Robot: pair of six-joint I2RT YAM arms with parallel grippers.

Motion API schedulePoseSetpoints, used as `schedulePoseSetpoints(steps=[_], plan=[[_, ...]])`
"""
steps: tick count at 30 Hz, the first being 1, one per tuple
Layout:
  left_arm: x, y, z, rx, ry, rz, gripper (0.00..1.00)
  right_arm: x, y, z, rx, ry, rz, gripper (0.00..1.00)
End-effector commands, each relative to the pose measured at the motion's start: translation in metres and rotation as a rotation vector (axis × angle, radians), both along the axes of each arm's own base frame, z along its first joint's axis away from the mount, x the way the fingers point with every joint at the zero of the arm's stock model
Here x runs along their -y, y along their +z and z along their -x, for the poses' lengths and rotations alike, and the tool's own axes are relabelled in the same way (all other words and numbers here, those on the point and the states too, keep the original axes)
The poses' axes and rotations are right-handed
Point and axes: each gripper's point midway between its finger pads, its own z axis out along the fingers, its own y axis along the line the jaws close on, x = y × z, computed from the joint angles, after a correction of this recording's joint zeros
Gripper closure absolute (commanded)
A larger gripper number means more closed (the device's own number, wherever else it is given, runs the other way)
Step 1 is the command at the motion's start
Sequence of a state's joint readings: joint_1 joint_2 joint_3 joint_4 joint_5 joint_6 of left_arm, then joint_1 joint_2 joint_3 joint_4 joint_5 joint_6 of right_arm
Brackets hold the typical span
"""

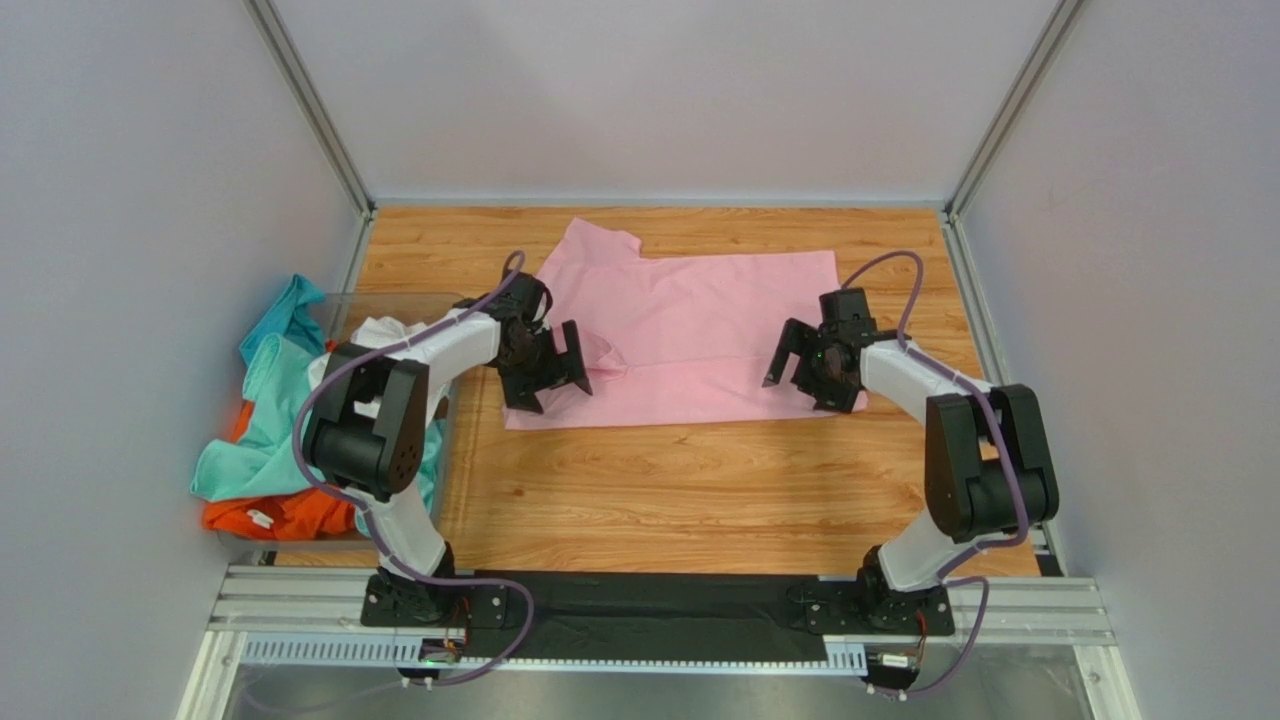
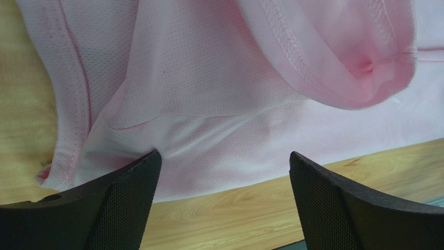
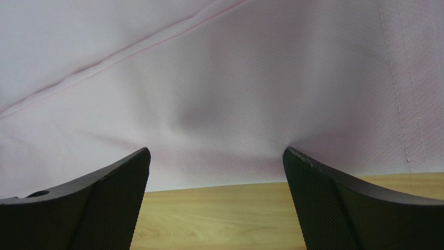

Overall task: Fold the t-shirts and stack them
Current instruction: Fold the tshirt

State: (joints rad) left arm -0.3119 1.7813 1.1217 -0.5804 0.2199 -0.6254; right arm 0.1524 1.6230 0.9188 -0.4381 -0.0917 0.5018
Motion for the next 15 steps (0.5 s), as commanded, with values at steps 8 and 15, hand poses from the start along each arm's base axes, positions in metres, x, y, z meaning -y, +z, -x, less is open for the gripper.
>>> schedulePoseSetpoints(steps=[8,15], plan=[[-0.033,-0.025,0.108,-0.109,0.051,-0.08,0.0,0.006,-0.016,0.131,-0.16,-0.046,-0.026,0.0],[-0.036,0.002,0.157,-0.071,0.068,-0.141,0.0,-0.016,0.021,0.165,-0.09,0.009,-0.132,0.0]])
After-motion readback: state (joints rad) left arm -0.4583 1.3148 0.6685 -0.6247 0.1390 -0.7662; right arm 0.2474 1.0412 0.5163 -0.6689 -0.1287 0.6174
